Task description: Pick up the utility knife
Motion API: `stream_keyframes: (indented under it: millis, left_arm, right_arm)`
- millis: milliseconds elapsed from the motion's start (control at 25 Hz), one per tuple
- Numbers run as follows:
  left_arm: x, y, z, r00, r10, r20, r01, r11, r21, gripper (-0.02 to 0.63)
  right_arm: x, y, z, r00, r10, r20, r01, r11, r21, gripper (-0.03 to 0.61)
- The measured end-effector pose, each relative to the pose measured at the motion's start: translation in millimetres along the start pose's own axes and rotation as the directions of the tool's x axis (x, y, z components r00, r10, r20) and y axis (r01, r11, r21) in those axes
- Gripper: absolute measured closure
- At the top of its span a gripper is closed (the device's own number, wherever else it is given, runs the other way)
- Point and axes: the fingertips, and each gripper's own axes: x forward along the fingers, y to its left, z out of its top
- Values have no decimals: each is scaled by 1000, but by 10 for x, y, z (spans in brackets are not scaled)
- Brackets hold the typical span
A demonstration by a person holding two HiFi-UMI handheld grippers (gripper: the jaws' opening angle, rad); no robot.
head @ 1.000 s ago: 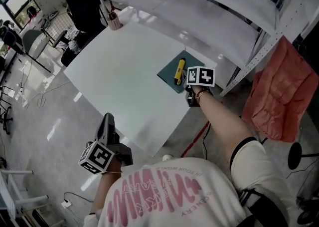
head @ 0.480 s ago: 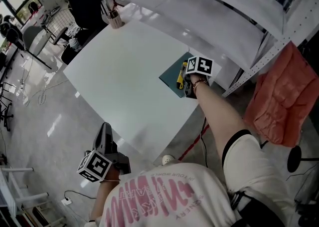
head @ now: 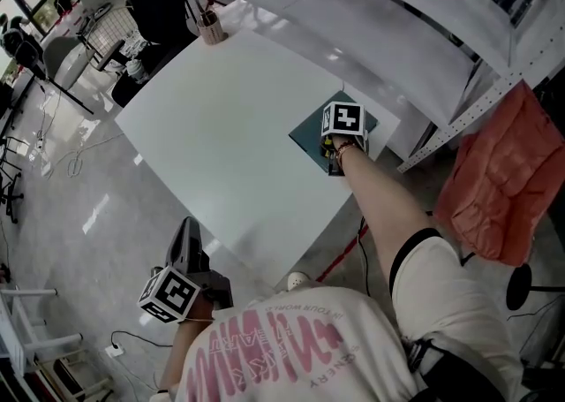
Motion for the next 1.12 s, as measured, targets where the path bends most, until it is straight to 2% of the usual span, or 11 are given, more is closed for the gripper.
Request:
stream_keyframes:
  millis: [320,440,560,800,960,1120]
  left_arm:
    - [71,30,-76,999,-23,-30,23,1000,-2,589]
    - [72,60,-62,999,-24,-32,24,1000,0,589]
    - [33,126,-23,999,-19,-29,19,1000,-1,589]
    - [-90,357,37,999,1,-43,-2,1000,-22,589]
    - [-49,467,102,997,-18,-70,16,1000,-27,589]
    - [12,551,249,994,-47,-95,46,999,-16,589]
  right_arm:
    - [60,7,-20,998,-57,-38,58,998,19,388]
    - [89,39,-33,994,-92,-64,91,996,-21,383]
    - [66,26,24,989,-144,-34,142,988,-54,387]
    - [41,156,-87,990,-131,-51,132,991,25,431]
    - [33,179,-100,988,-152,-38,154,987,39,439]
    - [2,167,-201,987,-155,-53,160,981,113,442]
